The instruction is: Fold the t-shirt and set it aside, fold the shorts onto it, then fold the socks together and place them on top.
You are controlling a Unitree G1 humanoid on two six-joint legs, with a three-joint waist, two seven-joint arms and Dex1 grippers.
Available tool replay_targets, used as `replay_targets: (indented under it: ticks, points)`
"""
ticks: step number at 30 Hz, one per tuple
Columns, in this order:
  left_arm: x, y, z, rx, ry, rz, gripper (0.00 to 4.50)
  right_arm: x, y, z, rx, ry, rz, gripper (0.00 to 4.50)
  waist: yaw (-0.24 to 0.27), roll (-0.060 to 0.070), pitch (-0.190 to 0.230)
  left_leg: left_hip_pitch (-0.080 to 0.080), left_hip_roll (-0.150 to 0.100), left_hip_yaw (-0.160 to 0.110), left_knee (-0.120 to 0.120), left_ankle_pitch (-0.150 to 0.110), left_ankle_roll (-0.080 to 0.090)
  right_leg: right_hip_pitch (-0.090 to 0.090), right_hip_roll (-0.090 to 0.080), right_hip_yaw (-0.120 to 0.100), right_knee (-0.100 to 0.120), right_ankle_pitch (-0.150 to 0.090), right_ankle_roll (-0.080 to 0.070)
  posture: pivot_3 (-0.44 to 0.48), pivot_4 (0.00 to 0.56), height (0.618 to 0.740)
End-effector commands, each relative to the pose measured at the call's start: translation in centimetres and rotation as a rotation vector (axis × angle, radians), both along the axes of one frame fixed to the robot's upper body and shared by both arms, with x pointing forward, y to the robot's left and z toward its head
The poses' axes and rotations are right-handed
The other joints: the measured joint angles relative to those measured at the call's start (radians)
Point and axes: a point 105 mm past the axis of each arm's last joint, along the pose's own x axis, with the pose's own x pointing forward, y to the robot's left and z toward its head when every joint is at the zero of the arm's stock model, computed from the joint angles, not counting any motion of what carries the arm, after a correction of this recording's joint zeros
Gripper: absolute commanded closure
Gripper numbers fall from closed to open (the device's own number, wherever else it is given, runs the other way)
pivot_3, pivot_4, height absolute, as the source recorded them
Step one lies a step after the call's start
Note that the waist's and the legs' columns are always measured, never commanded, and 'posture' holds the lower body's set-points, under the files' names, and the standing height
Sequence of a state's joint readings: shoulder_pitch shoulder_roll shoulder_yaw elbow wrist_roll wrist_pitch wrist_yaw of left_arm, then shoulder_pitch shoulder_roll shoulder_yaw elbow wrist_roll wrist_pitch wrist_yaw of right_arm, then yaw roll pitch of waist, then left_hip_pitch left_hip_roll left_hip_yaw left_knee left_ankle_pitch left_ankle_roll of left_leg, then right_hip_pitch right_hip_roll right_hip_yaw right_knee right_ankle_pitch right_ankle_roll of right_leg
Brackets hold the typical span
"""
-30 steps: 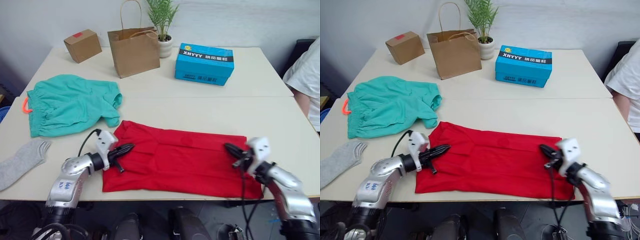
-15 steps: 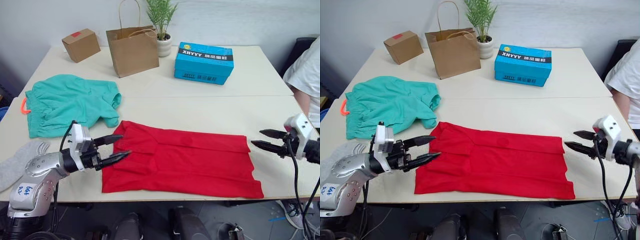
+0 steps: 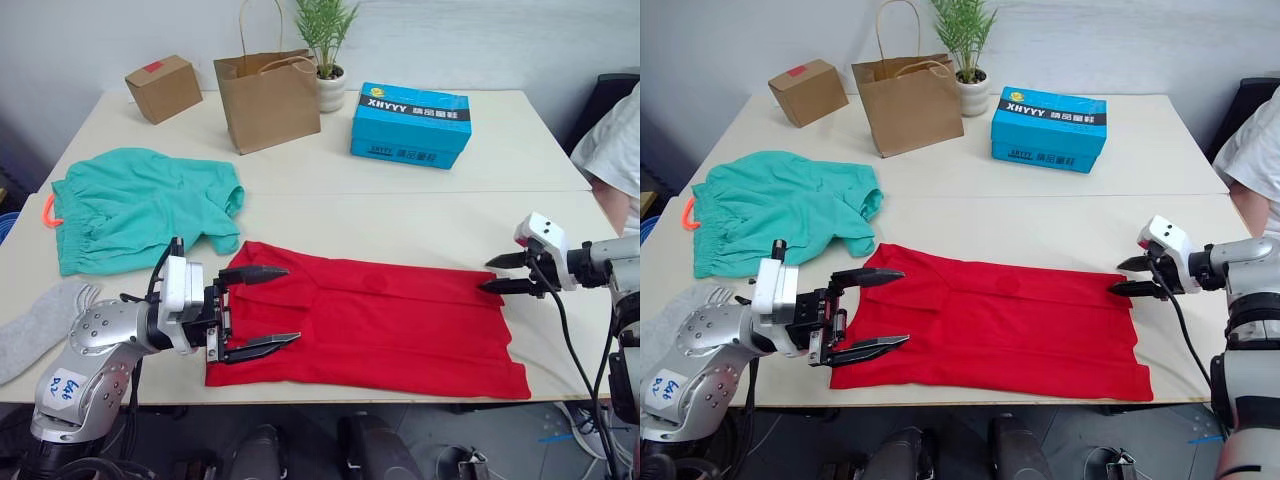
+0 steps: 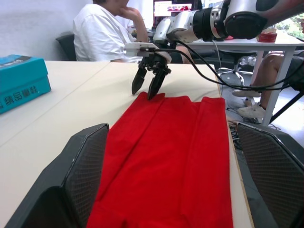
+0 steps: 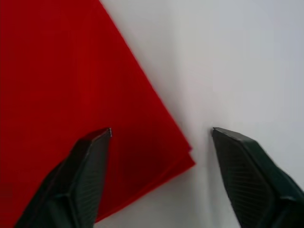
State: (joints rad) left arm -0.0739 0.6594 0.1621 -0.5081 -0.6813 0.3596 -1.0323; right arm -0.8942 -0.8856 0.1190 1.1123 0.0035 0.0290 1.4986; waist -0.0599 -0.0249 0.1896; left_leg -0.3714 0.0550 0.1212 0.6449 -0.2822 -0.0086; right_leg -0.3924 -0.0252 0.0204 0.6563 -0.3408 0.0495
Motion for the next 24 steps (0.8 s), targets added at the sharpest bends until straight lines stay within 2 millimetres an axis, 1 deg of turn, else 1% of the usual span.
replay_targets:
  ticks: [1,3,6,7,12,14,15,17,20,24]
  points:
    - [-0.8,-0.3,0.2,0.021,-0.007,-0.046,0.0,-0.1,0.6,0.6,0.006,0.035,0.048,2.38,-0.003,0.0,0.0,0.0,0.0,0.0,0.0,0.0,0.0,0.0,0.0,0.0,0.0,0.0,0.0,0.0,0.15,0.74]
    - [-0.4,-0.3,0.4,0.019,-0.034,-0.026,0.0,-0.2,0.6,0.5,-0.011,0.04,0.063,3.1,-0.002,0.0,0.0,0.0,0.0,0.0,0.0,0.0,0.0,0.0,0.0,0.0,0.001,0.0,0.0,0.0,0.15,0.74]
    - [0.1,-0.4,0.7,0.006,-0.057,0.002,0.0,0.1,0.8,0.9,-0.025,0.004,0.08,4.22,-0.001,0.0,0.0,0.0,0.0,0.0,0.0,0.0,0.0,0.0,0.0,0.0,0.001,0.0,0.0,0.0,0.15,0.74]
    - [0.3,-0.3,0.7,0.005,-0.068,0.015,0.0,0.3,0.8,1.2,-0.031,-0.013,0.084,4.47,-0.001,0.0,0.0,0.0,0.0,0.0,0.0,0.0,0.0,0.0,0.0,0.0,0.001,0.0,0.0,0.0,0.15,0.74]
    - [1.7,0.6,0.3,0.007,-0.115,0.096,0.0,2.1,1.5,2.7,-0.054,-0.133,0.065,4.47,-0.006,0.001,0.0,0.0,0.0,0.0,0.001,0.0,0.0,0.0,0.0,0.0,0.002,0.0,0.0,0.0,0.15,0.74]
    - [2.3,1.0,0.4,0.012,-0.153,0.123,0.0,3.5,2.0,3.9,-0.034,-0.265,0.031,4.47,-0.008,0.001,0.0,0.0,0.0,0.0,0.0,0.0,0.0,-0.001,0.0,0.0,0.002,0.0,0.0,0.0,0.15,0.74]
    - [2.6,1.3,0.6,0.006,-0.168,0.145,0.0,3.9,2.2,4.3,-0.019,-0.289,0.011,4.47,-0.01,0.001,0.001,0.001,0.0,0.0,0.001,0.0,-0.001,-0.001,0.0,0.0,0.002,0.0,0.0,0.0,0.15,0.74]
    - [3.0,2.1,0.8,-0.003,-0.183,0.191,0.0,4.8,2.2,5.1,-0.076,-0.365,0.001,4.47,-0.014,0.001,0.001,0.0,0.0,0.0,0.001,0.0,-0.001,-0.001,0.0,0.0,0.002,0.0,0.0,0.0,0.15,0.74]
    - [3.3,3.2,0.4,0.009,-0.172,0.226,0.0,6.0,2.7,6.4,-0.132,-0.455,-0.018,4.47,-0.02,0.001,0.001,0.0,0.0,0.0,0.001,0.0,-0.001,-0.001,0.0,0.0,0.002,0.0,0.0,0.0,0.15,0.74]
    - [4.1,3.5,0.7,-0.007,-0.191,0.257,0.0,7.0,3.3,7.0,-0.197,-0.518,-0.027,4.47,-0.024,0.001,0.001,-0.001,0.0,0.0,0.0,0.0,-0.002,-0.002,0.0,0.0,0.002,0.0,0.0,0.0,0.15,0.74]
